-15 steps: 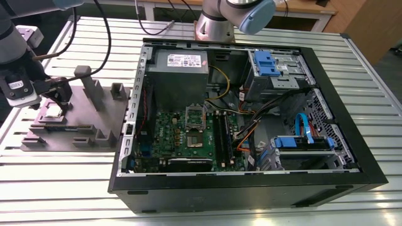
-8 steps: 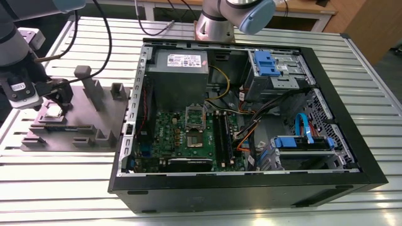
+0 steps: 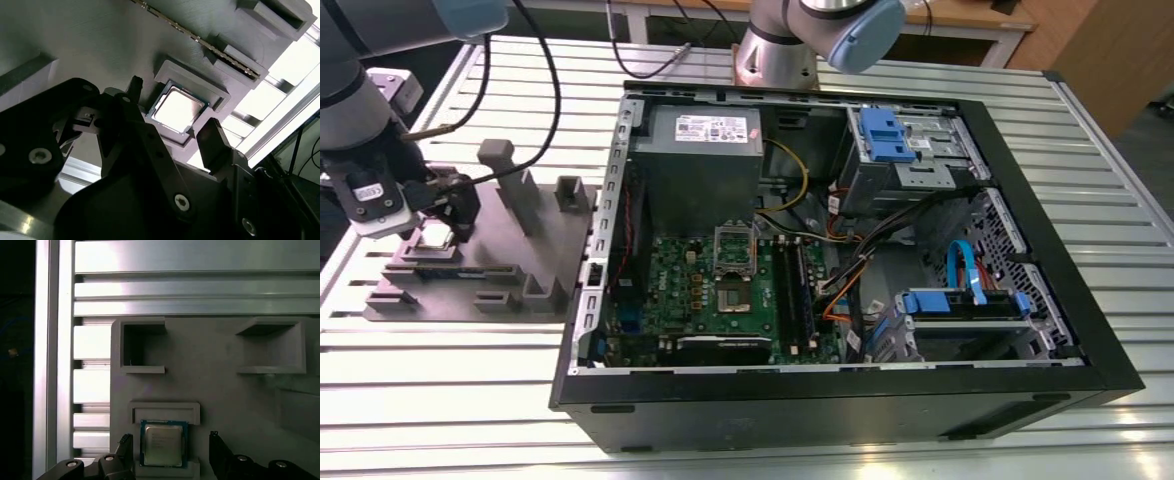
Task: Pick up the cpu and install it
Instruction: 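Pick up the cpu and move it towards the insertion slot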
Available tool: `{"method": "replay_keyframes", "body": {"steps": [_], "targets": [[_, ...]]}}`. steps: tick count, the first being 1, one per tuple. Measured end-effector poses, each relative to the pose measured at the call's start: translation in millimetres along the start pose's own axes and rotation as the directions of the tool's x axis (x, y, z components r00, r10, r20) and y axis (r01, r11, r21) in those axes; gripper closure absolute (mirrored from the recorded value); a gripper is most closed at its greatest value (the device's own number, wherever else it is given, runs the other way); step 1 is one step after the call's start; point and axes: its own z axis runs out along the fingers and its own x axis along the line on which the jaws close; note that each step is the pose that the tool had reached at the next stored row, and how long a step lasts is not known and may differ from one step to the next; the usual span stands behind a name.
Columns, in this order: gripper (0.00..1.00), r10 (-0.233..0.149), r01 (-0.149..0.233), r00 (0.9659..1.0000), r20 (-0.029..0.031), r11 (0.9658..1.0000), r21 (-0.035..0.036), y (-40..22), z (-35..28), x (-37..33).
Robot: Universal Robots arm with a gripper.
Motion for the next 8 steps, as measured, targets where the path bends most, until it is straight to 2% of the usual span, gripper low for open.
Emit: {"method": "replay_keyframes", "body": {"steps": [2,5,6,8], "targets": [[0.29,0.000,0.000,1.0000,0.0000,1.0000,-0.0031,-0.1,1.8,-0.1],[0.31,0.000,0.000,1.0000,-0.0001,1.0000,-0.0040,-0.2,3.3,-0.1],[0.38,0.000,0.000,1.0000,-0.0002,1.0000,-0.0040,-0.2,3.3,-0.1],[0.38,0.000,0.000,1.0000,-0.0001,1.0000,-0.0041,-0.2,3.6,-0.2]]}}
